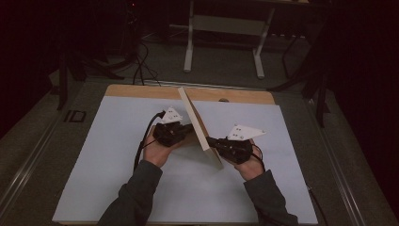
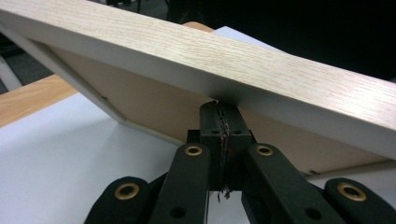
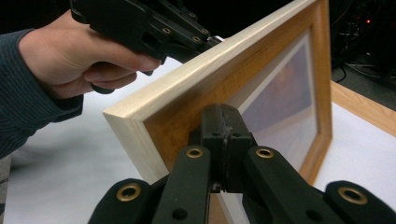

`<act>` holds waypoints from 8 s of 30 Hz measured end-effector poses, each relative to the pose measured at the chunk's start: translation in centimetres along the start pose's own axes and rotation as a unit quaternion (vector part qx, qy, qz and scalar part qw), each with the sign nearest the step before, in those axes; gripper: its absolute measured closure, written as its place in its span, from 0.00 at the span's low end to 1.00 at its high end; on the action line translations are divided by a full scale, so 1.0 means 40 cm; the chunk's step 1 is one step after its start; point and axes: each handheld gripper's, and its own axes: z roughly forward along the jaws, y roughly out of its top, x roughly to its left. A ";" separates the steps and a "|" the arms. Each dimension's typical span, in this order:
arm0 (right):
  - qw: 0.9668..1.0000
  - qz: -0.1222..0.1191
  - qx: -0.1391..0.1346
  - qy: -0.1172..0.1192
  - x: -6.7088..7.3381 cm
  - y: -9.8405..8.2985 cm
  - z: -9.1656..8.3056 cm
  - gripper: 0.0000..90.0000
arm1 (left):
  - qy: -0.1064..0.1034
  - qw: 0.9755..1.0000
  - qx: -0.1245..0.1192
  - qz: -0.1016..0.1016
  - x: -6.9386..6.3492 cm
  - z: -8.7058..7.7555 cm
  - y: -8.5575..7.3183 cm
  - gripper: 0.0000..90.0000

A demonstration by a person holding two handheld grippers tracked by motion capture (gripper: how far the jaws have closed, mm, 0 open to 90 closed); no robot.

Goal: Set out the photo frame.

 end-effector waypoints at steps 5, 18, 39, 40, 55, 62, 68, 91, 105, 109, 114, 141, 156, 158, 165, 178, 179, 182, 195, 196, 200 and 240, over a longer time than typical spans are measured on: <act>1.000 -0.001 0.002 0.003 0.003 0.003 0.006 1.00 | -0.002 1.000 0.001 -0.002 0.006 0.002 0.000 1.00; 1.000 -0.004 0.003 0.011 0.011 0.006 0.014 1.00 | -0.001 1.000 -0.002 -0.006 0.013 0.012 0.003 1.00; 1.000 -0.010 0.005 0.026 0.031 0.017 0.046 1.00 | 0.001 1.000 -0.007 -0.008 0.019 0.036 0.005 1.00; 1.000 -0.010 0.005 0.028 0.033 0.018 0.049 1.00 | -0.002 1.000 -0.008 -0.008 0.020 0.038 0.005 1.00; 1.000 -0.006 0.007 0.021 0.034 0.013 0.068 1.00 | -0.018 1.000 -0.020 -0.016 0.029 0.042 0.003 1.00; 1.000 -0.008 0.009 0.019 0.035 0.019 0.075 1.00 | -0.031 0.999 -0.020 -0.017 0.041 0.042 0.001 1.00; 1.000 -0.003 0.008 0.018 0.035 0.023 0.085 1.00 | -0.043 0.999 -0.024 -0.020 0.056 0.043 -0.001 1.00; 1.000 0.012 0.018 -0.007 0.000 -0.015 0.056 0.83 | -0.029 0.997 -0.022 -0.070 0.077 -0.032 -0.029 0.67; 0.999 0.020 0.021 -0.015 -0.014 -0.031 0.033 0.72 | -0.051 0.995 -0.024 -0.088 0.063 -0.112 -0.094 0.54; 0.999 0.021 0.021 -0.016 -0.016 -0.031 0.032 0.71 | -0.050 0.995 -0.021 -0.089 0.056 -0.132 -0.112 0.51; 0.999 0.022 0.020 -0.019 -0.015 -0.030 0.036 0.69 | -0.047 0.994 -0.022 -0.093 0.042 -0.156 -0.131 0.45; 0.999 0.031 0.022 -0.030 -0.026 -0.035 0.029 0.63 | -0.016 0.997 -0.023 -0.078 -0.095 -0.119 -0.070 0.36; 0.999 0.033 0.022 -0.033 -0.032 -0.035 0.026 0.63 | 0.003 0.994 -0.018 -0.105 -0.115 -0.093 -0.063 0.61; 0.999 0.033 0.022 -0.033 -0.032 -0.036 0.025 0.63 | 0.004 0.994 -0.018 -0.106 -0.119 -0.089 -0.063 0.61; 0.998 0.037 0.021 -0.035 -0.035 -0.042 0.022 0.63 | 0.024 0.993 -0.022 -0.111 -0.131 -0.077 -0.065 0.67; 0.998 0.041 0.019 -0.038 -0.039 -0.045 0.019 0.62 | 0.027 0.992 -0.011 -0.122 -0.119 -0.081 -0.061 0.73; 0.998 0.041 0.020 -0.039 -0.040 -0.046 0.018 0.62 | 0.025 0.992 -0.011 -0.124 -0.116 -0.082 -0.061 0.73; 0.998 0.040 0.020 -0.040 -0.041 -0.048 0.017 0.62 | 0.021 0.992 -0.008 -0.124 -0.109 -0.083 -0.061 0.74; 0.998 0.042 0.020 -0.046 -0.048 -0.052 0.006 0.62 | -0.042 0.993 0.010 -0.113 -0.039 -0.096 -0.060 0.75; 0.998 0.043 0.020 -0.047 -0.048 -0.052 0.006 0.62 | -0.050 0.993 0.012 -0.107 -0.032 -0.098 -0.061 0.75; 0.998 0.035 0.024 -0.050 -0.043 -0.049 0.007 0.62 | -0.075 0.993 0.019 -0.090 -0.015 -0.105 -0.062 0.75; 0.991 0.043 0.011 -0.125 -0.111 -0.039 -0.035 0.66 | -0.086 0.995 0.005 -0.057 0.004 -0.147 -0.073 0.68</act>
